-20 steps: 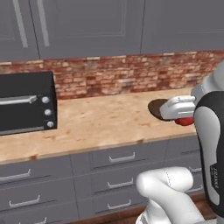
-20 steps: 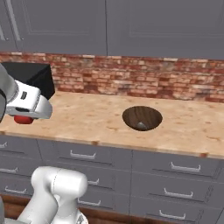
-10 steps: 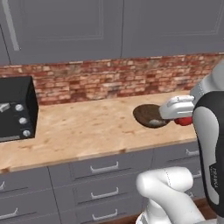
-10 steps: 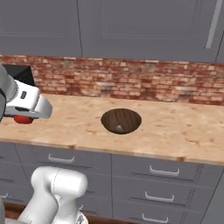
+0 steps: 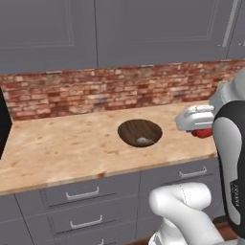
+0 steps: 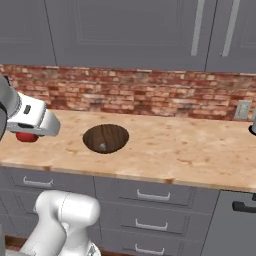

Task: Take the tangerine, fish, and bell pepper from the freezer and place them in the bowl on the counter.

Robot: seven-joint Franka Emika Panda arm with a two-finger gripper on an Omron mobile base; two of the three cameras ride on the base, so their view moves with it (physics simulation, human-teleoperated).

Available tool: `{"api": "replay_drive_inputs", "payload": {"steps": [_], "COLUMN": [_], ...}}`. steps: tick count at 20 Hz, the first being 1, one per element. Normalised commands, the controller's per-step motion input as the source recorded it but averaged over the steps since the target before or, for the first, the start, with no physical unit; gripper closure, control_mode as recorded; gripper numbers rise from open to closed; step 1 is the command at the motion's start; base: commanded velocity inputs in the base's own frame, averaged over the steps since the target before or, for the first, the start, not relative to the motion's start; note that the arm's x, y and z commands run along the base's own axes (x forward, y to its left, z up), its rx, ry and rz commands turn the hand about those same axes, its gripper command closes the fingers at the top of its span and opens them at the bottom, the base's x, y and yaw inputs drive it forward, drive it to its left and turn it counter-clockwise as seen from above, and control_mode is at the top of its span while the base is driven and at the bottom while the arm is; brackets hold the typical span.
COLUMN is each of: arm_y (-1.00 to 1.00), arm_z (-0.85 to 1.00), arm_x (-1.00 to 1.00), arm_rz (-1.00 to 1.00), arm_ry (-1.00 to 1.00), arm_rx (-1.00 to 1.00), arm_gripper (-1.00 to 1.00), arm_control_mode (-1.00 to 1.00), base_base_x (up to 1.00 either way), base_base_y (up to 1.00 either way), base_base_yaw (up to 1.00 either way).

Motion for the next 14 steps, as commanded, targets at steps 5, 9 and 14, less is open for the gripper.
{"api": "replay_drive_inputs", "payload": {"steps": [5, 9, 14], "arm_y": [0.0, 0.0, 0.0], "arm_z": [0.0, 0.0, 0.0], "arm_x": [0.0, 0.0, 0.0], "arm_rz": [0.0, 0.0, 0.0], "arm_ry": [0.0, 0.0, 0.0], "arm_rx": [0.0, 0.0, 0.0], "arm_gripper": [1.0, 1.0, 1.0], "arm_control_mode": [1.0, 1.0, 1.0], "base_base_x": [0.54, 0.5, 0.18], "base_base_y": [-0.33, -0.25, -0.11], "base_base_yaw": [0.0, 0.0, 0.0]}}
